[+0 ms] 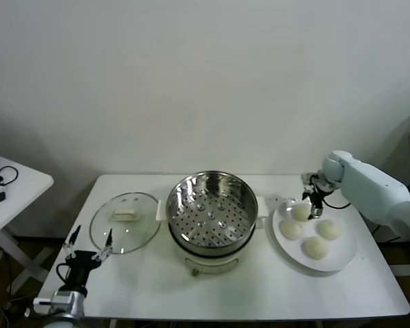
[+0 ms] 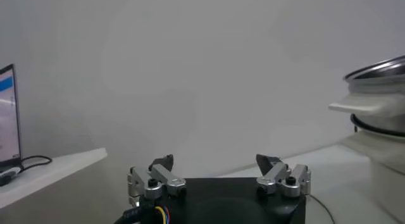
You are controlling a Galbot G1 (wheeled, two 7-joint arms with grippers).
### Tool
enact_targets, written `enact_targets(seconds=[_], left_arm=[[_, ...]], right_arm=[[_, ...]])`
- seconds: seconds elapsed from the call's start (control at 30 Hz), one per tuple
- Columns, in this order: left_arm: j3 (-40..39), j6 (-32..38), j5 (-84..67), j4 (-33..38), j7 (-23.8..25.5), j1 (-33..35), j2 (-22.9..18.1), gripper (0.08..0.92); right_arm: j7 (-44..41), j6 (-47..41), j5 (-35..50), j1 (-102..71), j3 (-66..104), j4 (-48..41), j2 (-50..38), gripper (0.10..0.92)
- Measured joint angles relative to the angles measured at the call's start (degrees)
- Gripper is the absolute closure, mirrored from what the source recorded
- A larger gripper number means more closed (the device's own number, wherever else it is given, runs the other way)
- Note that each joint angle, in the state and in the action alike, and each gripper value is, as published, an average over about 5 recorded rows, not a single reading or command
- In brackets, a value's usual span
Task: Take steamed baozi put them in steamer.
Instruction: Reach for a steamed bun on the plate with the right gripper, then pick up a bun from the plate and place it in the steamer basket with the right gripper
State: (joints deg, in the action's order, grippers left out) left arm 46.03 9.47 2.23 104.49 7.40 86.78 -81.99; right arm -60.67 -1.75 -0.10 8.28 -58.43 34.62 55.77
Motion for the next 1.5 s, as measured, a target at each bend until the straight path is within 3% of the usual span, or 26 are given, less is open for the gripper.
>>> enact_targets(seconds=[0.23, 0.57, 0.77, 1.17, 1.5], left_arm=[[0.0, -0.05, 0.19, -0.21, 0.0, -0.28, 0.09, 0.177], [-0.04, -0.06, 0.23, -0.44, -0.03, -0.46, 0.18, 0.177], [0.31, -0.06, 0.23, -0.13, -0.05, -0.31, 0.18, 0.177], [1.17, -0.2, 0.43, 1.12, -0.15, 0.4, -0.09, 0.177], [1.54, 0.01, 0.62, 1.18, -0.43, 0.5, -0.59, 0.177]], right_arm=[[-0.04, 0.57, -1.15, -0.76, 1.1, -1.52, 0.83, 0.218], [0.0, 1.55, -2.1, -1.06, 2.15, -2.02, 1.52, 0.366], [-0.28, 1.84, -1.27, 0.33, 1.02, 0.01, 0.5, 0.38], [-0.88, 5.81, 6.11, 14.52, -11.71, 13.12, -2.8, 0.379], [0.21, 14.57, 11.05, 31.81, -21.64, 28.95, -0.45, 0.381]])
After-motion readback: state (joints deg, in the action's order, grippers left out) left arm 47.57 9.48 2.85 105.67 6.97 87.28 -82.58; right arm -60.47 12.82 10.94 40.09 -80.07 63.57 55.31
